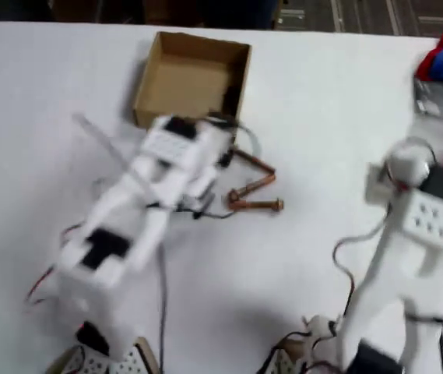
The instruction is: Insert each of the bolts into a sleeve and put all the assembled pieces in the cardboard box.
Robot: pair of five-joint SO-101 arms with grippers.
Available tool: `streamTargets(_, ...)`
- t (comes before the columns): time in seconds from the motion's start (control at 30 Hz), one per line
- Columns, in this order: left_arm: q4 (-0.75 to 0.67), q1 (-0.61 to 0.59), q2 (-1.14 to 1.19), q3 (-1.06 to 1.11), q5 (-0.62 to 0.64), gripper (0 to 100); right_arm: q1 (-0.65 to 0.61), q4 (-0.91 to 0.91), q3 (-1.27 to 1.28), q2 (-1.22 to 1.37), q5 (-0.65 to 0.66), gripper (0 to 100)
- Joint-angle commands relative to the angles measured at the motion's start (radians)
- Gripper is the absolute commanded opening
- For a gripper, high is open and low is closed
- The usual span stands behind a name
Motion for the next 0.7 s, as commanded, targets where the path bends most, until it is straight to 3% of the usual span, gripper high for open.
streamTargets(0.0, 0.207, 0.104, 0.227, -0.476, -0.203, 14, 0.154, -0.074, 0.201, -0.170, 0.058, 2.3)
streamTargets(0.27, 0.199, 0.181, 0.457, -0.839, -0.376, 14, 0.417, -0.157, 0.477, -0.320, 0.241, 2.3)
streamTargets(0.43, 0.199, 0.236, 0.546, -0.923, -0.508, 14, 0.493, -0.162, 0.531, -0.335, 0.298, 2.3)
streamTargets(0.67, 0.189, 0.293, 0.628, -1.023, -0.542, 14, 0.541, -0.156, 0.532, -0.337, 0.307, 2.3)
